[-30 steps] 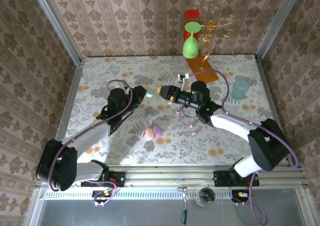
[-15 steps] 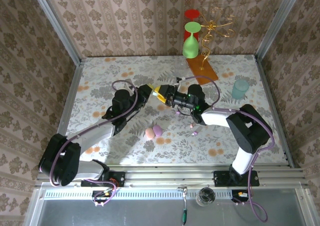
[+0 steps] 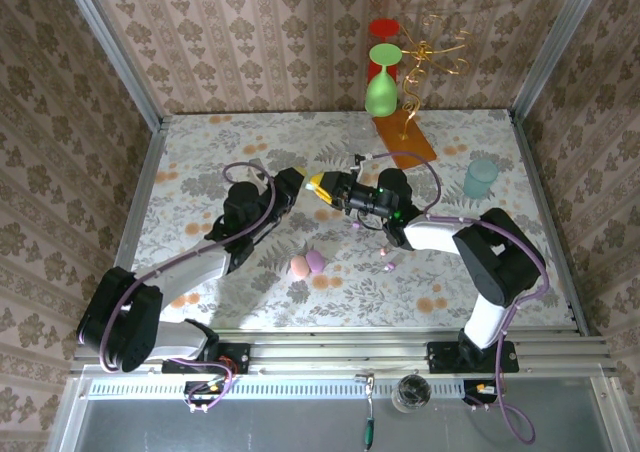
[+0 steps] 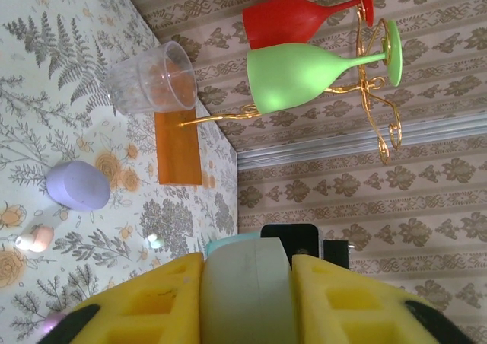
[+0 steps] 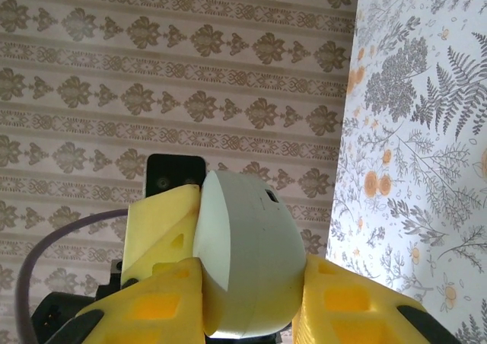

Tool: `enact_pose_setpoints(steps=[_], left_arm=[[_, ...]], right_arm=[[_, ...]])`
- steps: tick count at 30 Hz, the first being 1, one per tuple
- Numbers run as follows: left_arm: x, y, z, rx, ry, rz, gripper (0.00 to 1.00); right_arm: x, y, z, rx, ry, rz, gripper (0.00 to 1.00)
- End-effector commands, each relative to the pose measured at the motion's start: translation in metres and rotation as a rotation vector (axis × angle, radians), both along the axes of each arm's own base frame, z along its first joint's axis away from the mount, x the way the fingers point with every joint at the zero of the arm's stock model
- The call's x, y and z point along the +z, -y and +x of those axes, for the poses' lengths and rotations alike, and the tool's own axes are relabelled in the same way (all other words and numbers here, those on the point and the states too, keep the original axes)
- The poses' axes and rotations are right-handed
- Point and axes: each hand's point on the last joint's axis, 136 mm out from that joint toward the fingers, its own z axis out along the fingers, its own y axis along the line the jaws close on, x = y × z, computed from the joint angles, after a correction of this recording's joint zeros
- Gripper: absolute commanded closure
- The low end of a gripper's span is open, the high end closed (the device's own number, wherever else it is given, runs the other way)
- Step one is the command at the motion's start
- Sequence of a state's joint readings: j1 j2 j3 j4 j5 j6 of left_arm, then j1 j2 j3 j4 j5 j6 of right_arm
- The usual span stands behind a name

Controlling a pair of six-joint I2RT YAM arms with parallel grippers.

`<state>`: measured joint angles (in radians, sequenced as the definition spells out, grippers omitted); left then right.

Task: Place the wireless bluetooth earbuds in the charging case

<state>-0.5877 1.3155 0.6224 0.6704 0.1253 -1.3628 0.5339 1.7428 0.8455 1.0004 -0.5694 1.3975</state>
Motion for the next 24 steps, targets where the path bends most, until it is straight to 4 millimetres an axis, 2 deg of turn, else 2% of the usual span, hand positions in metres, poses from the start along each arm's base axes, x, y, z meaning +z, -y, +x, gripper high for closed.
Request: enact_pose_setpoints(steps=[1,6,11,14,17,20,24], left_arm=[[-0.013,-0.003,0.002,0.015,0.001,0.021,0.54],[-0.002,-0.007,0.003,0.018,0.073,0.048,0.26],[0.020,-0.018,0.001,0.037,0.234,0.205,0.01],[0.038,-0.025,-0.004,0.029,0.448,0.370,0.00],[0.048,-0.019,-0.020,-0.075,0.709,0.561,0.00],[0.037,-0.012,-0.036,-0.192,0.888,0.750,0.00],[0.018,-0.001,-0.064,-0.358,1.133,0.871,0.00]], right_arm=[[0.019,0.008,-0.006,-0.003,0.110,-0.033,0.83],[0.007,0.019,-0.006,-0.013,0.099,-0.083,0.83],[-0.003,0.034,-0.006,-0.021,0.078,-0.117,0.83],[-0.008,0.043,-0.009,-0.009,0.075,-0.142,0.83],[-0.007,0.051,-0.017,0.027,0.089,-0.167,0.83],[-0.004,0.057,-0.026,0.067,0.096,-0.184,0.82],[0.011,0.056,-0.045,0.172,0.118,-0.155,0.83]])
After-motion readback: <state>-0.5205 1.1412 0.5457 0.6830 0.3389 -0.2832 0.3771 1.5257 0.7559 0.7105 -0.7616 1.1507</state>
